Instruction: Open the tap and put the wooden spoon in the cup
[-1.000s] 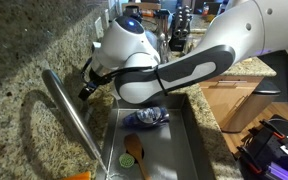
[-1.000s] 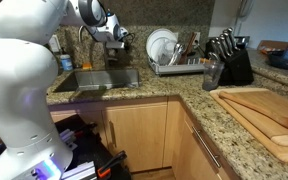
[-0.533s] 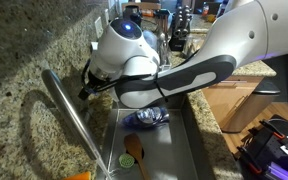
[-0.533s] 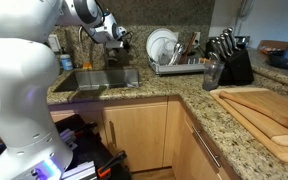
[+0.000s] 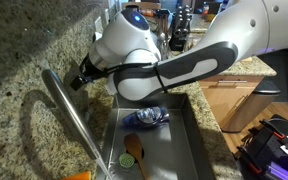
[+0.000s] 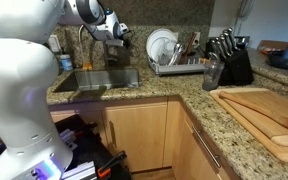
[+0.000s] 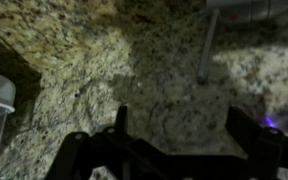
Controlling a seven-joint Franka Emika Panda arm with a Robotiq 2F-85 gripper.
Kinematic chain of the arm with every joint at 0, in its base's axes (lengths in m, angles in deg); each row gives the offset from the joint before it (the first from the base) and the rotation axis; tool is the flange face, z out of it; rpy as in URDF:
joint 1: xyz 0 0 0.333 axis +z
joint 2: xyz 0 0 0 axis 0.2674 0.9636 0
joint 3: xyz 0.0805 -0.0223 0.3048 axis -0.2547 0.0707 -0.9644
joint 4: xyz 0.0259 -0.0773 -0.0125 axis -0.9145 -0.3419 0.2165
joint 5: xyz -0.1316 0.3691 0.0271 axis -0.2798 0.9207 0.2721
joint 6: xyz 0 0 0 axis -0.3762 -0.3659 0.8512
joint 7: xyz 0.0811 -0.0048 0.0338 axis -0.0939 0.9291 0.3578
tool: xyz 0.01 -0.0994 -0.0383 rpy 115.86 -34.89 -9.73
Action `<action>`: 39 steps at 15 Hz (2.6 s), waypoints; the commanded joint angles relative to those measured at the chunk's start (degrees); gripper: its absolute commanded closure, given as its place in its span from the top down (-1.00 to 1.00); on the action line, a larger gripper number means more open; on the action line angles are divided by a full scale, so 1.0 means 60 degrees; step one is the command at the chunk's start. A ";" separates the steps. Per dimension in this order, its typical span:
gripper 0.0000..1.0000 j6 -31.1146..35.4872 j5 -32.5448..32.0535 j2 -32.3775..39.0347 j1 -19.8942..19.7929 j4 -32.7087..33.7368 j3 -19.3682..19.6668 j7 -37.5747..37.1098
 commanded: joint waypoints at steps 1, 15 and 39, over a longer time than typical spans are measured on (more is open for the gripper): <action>1.00 0.1276 0.0938 -0.1601 -0.0983 -0.1709 -0.0853 0.0012; 1.00 -0.2382 0.2995 -0.4289 -0.2782 -0.3997 -0.2924 -0.0121; 1.00 -1.0556 0.3247 -0.7934 -0.2785 -0.6830 -0.2429 -0.5176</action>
